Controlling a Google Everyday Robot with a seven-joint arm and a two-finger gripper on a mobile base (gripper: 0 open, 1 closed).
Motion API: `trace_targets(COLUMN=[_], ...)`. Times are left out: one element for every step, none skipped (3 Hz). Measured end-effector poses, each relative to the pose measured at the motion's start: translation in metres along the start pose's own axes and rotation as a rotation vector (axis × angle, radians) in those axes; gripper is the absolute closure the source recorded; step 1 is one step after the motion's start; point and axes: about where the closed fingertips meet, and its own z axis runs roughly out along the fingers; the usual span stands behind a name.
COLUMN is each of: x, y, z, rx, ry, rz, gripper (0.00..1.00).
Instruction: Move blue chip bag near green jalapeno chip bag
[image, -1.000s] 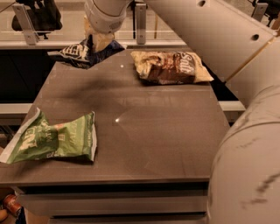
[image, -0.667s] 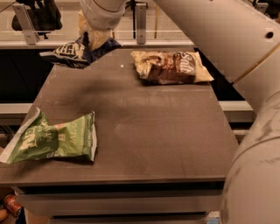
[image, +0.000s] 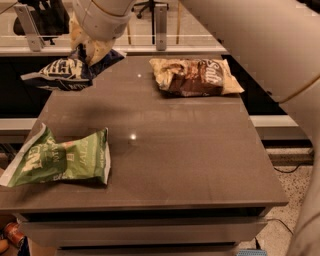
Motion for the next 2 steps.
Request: trace_targets(x=[-0.032,-0.058], y=[0.005,0.012], z=[0.006,0.015], rx=[-0.030,-0.059], ry=[-0.076,-0.147], rz=[-0.055,-0.084], gripper=[1.00,1.00])
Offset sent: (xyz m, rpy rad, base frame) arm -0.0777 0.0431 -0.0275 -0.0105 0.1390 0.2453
